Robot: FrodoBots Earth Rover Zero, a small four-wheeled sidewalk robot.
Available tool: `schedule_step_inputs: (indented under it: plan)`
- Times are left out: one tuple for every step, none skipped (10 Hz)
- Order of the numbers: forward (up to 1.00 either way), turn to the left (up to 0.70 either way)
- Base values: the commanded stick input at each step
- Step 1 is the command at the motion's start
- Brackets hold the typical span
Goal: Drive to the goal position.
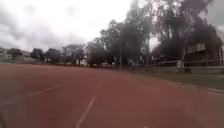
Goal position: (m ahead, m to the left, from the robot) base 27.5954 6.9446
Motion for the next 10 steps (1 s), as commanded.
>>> schedule_step_inputs:
  plan:
    - [0.67,0.0]
    - [0.67,0.0]
    - [0.67,0.0]
    - [0.67,0.0]
    - [0.67,0.0]
    - [0.67,0.0]
    - [0.67,0.0]
    - [0.67,0.0]
    - [0.67,0.0]
    - [0.67,0.0]
